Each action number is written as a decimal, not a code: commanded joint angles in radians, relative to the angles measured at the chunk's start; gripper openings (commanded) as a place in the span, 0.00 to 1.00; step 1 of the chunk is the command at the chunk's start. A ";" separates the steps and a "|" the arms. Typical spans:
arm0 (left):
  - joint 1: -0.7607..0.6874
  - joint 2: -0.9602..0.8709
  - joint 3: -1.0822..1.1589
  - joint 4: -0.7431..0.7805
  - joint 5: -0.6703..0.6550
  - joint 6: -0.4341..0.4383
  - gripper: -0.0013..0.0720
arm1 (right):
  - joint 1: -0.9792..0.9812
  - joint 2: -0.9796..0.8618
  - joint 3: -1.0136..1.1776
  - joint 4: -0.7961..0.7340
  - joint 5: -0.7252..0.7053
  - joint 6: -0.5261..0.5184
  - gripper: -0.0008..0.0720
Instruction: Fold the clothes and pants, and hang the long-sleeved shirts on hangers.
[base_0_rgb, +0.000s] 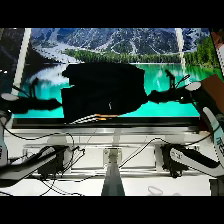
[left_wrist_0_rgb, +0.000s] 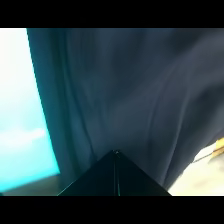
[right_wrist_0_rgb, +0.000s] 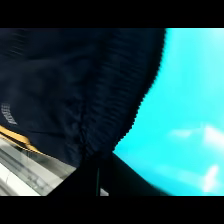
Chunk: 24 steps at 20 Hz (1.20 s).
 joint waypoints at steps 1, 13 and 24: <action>-0.014 0.029 0.238 -0.042 0.011 0.015 0.02 | 0.027 0.126 0.149 0.001 0.008 -0.042 0.05; -0.012 0.433 0.636 0.033 0.018 -0.062 0.02 | 0.162 0.396 0.564 -0.070 -0.064 -0.026 0.05; -0.255 0.422 -0.185 -0.196 0.065 -0.158 0.86 | 0.161 0.384 0.311 -0.660 0.417 0.213 0.05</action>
